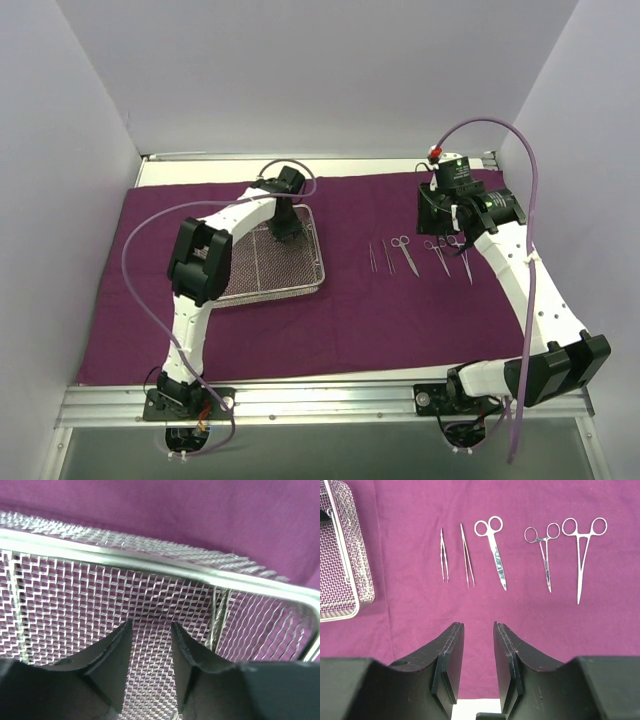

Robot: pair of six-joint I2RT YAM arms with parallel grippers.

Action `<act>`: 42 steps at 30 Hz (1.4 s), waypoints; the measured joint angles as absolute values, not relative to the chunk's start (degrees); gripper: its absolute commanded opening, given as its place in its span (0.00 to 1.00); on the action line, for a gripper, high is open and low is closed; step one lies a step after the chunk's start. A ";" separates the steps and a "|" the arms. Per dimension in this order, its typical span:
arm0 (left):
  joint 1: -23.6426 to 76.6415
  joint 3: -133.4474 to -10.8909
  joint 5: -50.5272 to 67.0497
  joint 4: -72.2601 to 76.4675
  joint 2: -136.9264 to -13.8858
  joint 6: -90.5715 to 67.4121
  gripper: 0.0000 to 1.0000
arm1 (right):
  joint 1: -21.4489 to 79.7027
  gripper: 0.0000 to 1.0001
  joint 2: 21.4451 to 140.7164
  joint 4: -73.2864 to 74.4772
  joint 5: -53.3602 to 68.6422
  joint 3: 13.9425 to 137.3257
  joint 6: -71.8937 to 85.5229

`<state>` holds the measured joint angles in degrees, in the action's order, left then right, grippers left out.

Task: Open and lay out the surgical kit
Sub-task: Pick up the medical item from the container.

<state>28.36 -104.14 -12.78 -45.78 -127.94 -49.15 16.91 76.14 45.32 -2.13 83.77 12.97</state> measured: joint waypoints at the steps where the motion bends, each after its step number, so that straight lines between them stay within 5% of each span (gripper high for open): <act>1: 28.21 -103.50 -12.36 -45.69 -127.44 -49.19 0.38 | 16.91 0.30 76.14 45.30 -2.02 83.77 12.97; 2: 27.99 -102.72 -11.77 -45.56 -126.82 -49.23 0.26 | 16.91 0.30 76.14 45.28 -1.87 83.77 12.97; 6: 27.09 -98.65 -7.77 -42.72 -123.83 -49.23 0.02 | 16.91 0.30 76.14 45.25 -1.26 83.77 12.99; 23: 22.85 -88.86 13.93 -21.23 -120.55 -53.74 0.02 | 16.91 0.26 76.40 44.45 -0.89 83.77 13.39; 42: 22.76 -92.99 15.70 -24.23 -125.40 -52.42 0.02 | 16.84 0.26 77.36 43.94 -0.60 83.77 13.21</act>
<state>22.76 -92.99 15.70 -24.23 -125.40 -52.42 16.84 77.36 43.94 -0.60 83.77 13.21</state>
